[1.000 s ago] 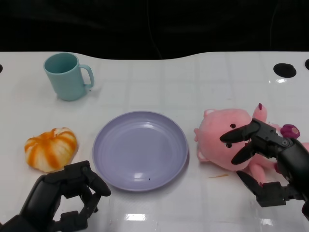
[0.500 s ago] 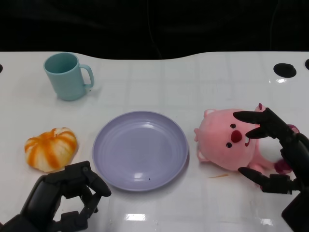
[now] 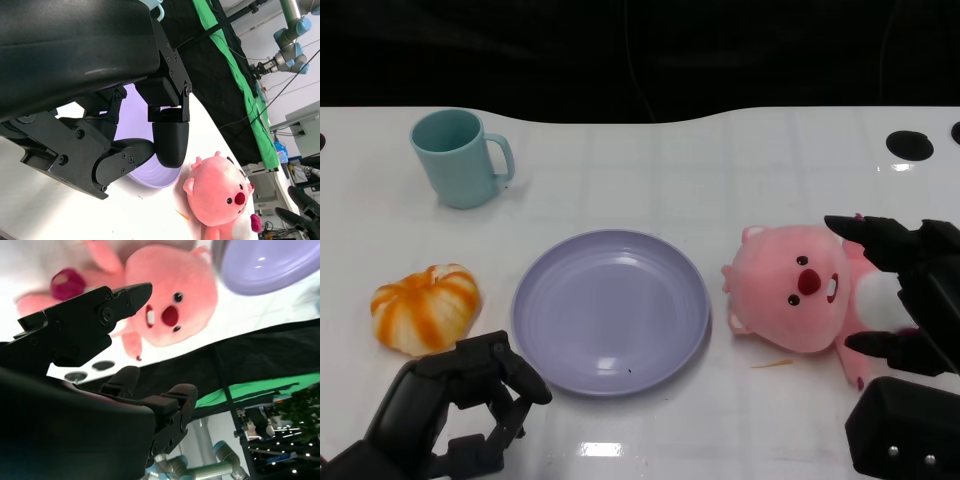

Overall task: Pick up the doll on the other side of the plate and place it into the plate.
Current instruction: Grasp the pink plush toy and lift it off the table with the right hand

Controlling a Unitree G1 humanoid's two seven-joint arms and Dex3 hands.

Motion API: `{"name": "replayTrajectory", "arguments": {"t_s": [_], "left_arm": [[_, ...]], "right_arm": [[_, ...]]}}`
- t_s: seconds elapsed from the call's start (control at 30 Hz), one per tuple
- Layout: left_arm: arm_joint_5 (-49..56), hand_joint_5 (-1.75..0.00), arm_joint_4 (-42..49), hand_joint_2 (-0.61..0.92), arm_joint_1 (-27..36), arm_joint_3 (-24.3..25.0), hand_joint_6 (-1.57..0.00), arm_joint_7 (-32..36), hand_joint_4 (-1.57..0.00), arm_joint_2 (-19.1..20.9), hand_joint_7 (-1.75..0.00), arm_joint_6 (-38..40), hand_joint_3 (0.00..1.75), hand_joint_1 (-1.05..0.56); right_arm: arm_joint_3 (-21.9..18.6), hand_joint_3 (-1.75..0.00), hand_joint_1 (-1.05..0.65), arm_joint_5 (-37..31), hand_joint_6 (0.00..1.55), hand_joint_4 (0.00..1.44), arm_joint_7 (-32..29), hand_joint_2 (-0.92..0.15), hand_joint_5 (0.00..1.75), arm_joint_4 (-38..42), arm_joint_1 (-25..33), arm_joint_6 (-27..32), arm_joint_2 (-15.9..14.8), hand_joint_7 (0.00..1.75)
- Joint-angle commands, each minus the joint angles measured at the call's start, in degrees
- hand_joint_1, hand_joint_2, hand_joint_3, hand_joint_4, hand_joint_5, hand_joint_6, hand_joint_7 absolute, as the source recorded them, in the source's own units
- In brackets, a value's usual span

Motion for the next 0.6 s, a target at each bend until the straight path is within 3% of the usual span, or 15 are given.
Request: {"name": "replayTrajectory", "arguments": {"t_s": [0.03, 0.3, 0.6], "left_arm": [[0.1, -1.54, 0.0, 0.63, -0.3, 0.2, -0.82, 0.6, -0.75, 0.2, -1.19, 0.2, 0.93, -0.18], [-0.2, -1.54, -0.4, 0.62, 0.3, 0.5, -0.82, 0.3, -0.75, 0.2, -1.18, 0.1, 0.96, -0.15], [0.2, -1.53, -1.7, 0.62, 0.9, 0.4, -0.81, 0.4, -0.75, 0.4, -1.18, 1.2, 0.96, -0.15]], "right_arm": [[0.9, -0.01, -0.4, -2.6, 0.37, 0.3, 2.1, -0.74, 0.64, -1.6, -1.2, 2.6, -1.7, 0.14], [5.1, -0.01, -0.6, -12.8, 0.47, 0.44, 5.1, -0.79, 0.46, 1.5, -5.6, 7.5, -4.3, 0.06], [7.0, -0.01, -0.63, -14.4, 0.48, 0.48, 6.4, -0.83, 0.32, 5.6, -8.0, 10.3, -4.7, 0.01]]}}
